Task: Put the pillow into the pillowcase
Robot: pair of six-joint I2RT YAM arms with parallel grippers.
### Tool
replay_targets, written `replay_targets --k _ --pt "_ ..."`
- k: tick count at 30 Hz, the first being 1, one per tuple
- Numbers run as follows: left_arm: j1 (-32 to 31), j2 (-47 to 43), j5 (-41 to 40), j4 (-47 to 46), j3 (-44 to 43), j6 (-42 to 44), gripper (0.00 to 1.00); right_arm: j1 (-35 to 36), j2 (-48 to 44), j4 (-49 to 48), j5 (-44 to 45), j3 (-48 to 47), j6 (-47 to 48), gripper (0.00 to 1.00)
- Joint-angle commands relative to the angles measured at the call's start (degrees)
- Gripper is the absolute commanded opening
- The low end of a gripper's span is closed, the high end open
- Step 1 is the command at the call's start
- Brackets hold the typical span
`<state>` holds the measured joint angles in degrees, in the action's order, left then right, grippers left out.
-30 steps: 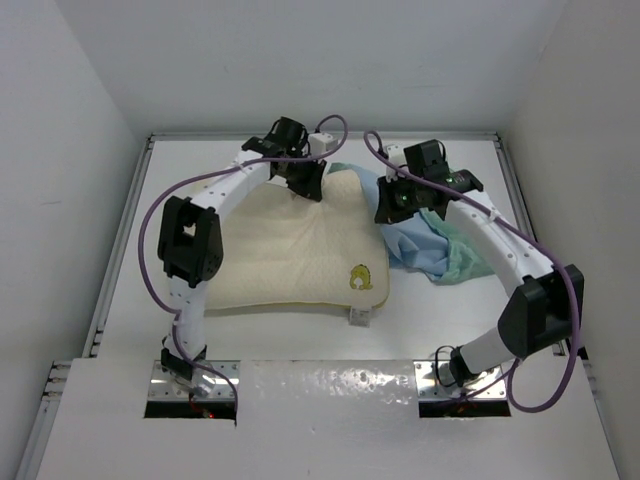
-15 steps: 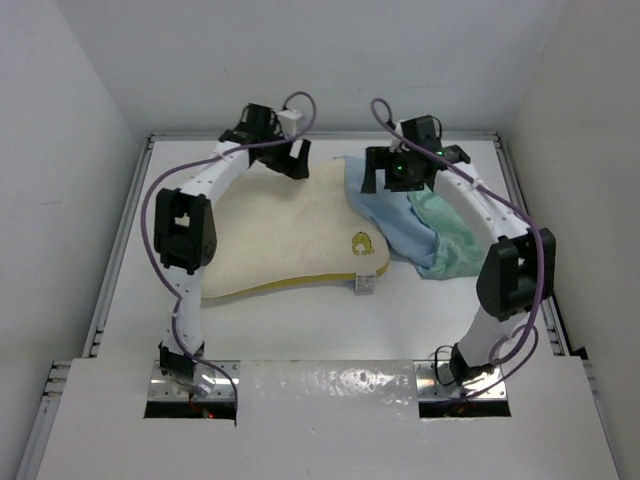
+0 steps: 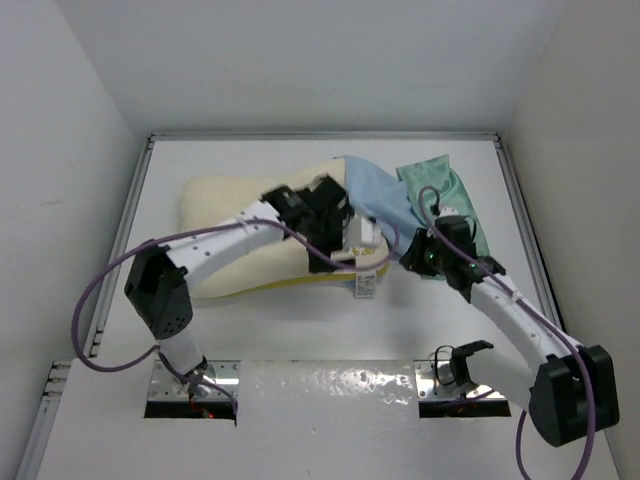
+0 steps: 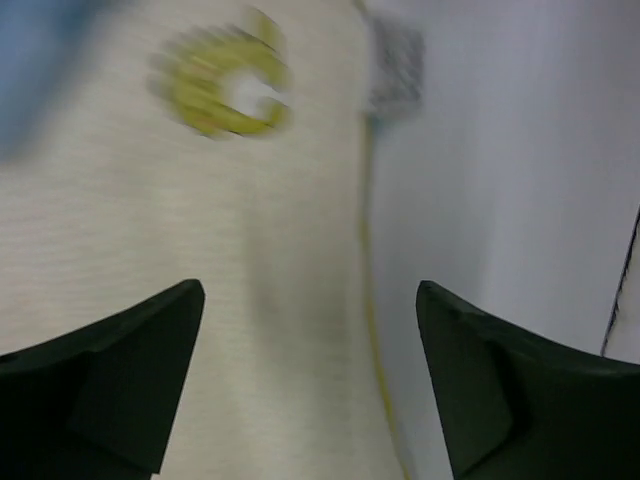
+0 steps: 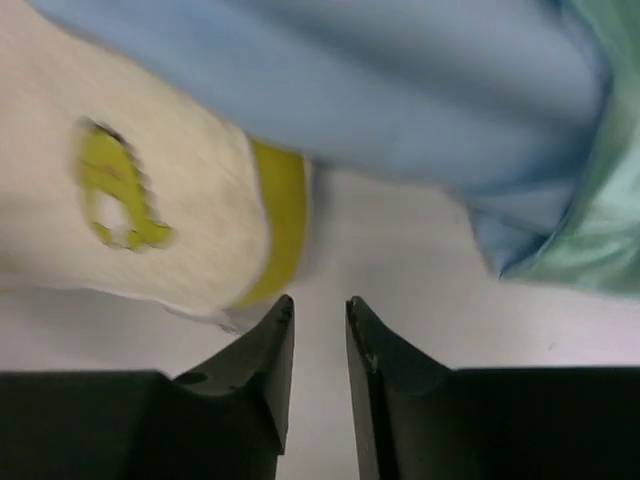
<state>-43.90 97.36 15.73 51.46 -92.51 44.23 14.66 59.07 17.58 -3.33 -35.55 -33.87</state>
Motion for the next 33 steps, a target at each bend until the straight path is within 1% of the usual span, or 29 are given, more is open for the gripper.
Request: replay_targets --k 1,2,3,4,5,6,7,8,9,11,15,16,18,20,23,25,26,27,28,30,31,33 --pt "-3.5 0.3 -11.3 2.9 13.5 2.0 0.88 2.2 1.3 -9.4 0.3 8.8 -5.3 0.31" --pt "-4.1 0.5 -14.4 1.1 14.4 0.6 0.91 2.1 2.4 -11.1 -0.1 10.9 -5.9 0.35" --pt "-4.2 1.9 -15.3 -1.3 14.5 -0.2 0.93 2.1 3.7 -14.6 -0.8 11.3 -5.9 0.4" --pt "-4.2 3.2 -16.0 -2.0 14.3 -0.7 0.93 2.1 5.3 -16.3 -1.1 11.5 -5.8 0.42" --pt "-4.2 4.4 -18.9 -2.8 13.2 -1.9 0.94 2.0 8.7 -17.4 -0.9 11.6 -6.4 0.42" --pt "-4.2 6.2 -19.4 -4.4 12.5 -2.8 0.94 1.8 12.1 -21.1 0.2 11.3 -6.7 0.41" --pt "-4.2 6.5 -19.9 -5.7 12.8 -3.0 0.94 1.7 13.9 -22.3 0.4 10.4 -6.9 0.38" --pt "-4.2 6.7 -20.3 -9.0 13.5 -3.2 0.95 1.5 15.4 -24.2 0.3 9.9 -7.3 0.3" --pt "-4.2 6.9 -21.1 -11.0 15.4 -4.1 0.95 1.4 16.9 -24.9 0.5 9.3 -7.6 0.28" --pt "-4.2 7.6 -24.6 -15.7 17.4 -4.7 0.95 1.5 20.6 -27.3 1.9 8.0 -7.7 0.28" --pt "-4.2 7.1 -29.5 -15.8 20.4 -4.3 0.92 0.0 26.1 -27.2 5.3 4.0 -6.3 0.32" --pt "-4.2 6.2 -30.0 -15.8 20.4 -4.4 0.89 -0.2 27.1 -27.3 5.7 2.4 -5.9 0.33" --pt "-4.2 4.9 -29.2 -15.8 19.0 -4.6 0.88 -0.1 29.6 -28.6 6.1 0.5 -5.7 0.37" --pt "-4.2 2.9 -27.7 -15.8 15.8 -5.0 0.87 -0.1 31.9 -30.8 7.3 -0.8 -5.4 0.38" --pt "-4.2 1.7 -25.0 -15.8 10.8 -5.4 0.91 -0.3 34.1 -32.9 11.2 -3.5 -5.8 0.37" --pt "-4.8 1.5 -25.1 -15.8 10.5 -4.9 0.94 -0.4 34.8 -34.5 11.5 -5.1 -5.6 0.38" --pt "-4.7 1.6 -27.4 -15.8 12.8 -3.7 1.0 -0.4 35.4 -35.4 11.5 -5.7 -5.3 0.38" --pt "-4.7 1.6 -29.2 -15.8 15.0 -3.1 1.0 -0.3 35.6 -35.4 11.4 -5.9 -5.1 0.38" --pt "-4.4 1.7 -30.7 -15.8 20.5 -0.7 1.0 -0.4 35.9 -35.5 12.1 -6.3 -4.6 0.38" --pt "-3.7 2.5 -34.3 -21.6 25.6 1.6 1.0 -0.7 36.5 -34.7 13.3 -7.3 -3.7 0.38" --pt "-2.4 3.9 -34.2 -24.4 28.1 2.2 1.0 -0.9 36.7 -34.5 13.4 -7.6 -3.4 0.39" --pt "-0.4 5.6 -31.9 -25.6 28.6 1.7 1.0 -1.5 37.9 -34.5 11.7 -8.7 -2.5 0.39"
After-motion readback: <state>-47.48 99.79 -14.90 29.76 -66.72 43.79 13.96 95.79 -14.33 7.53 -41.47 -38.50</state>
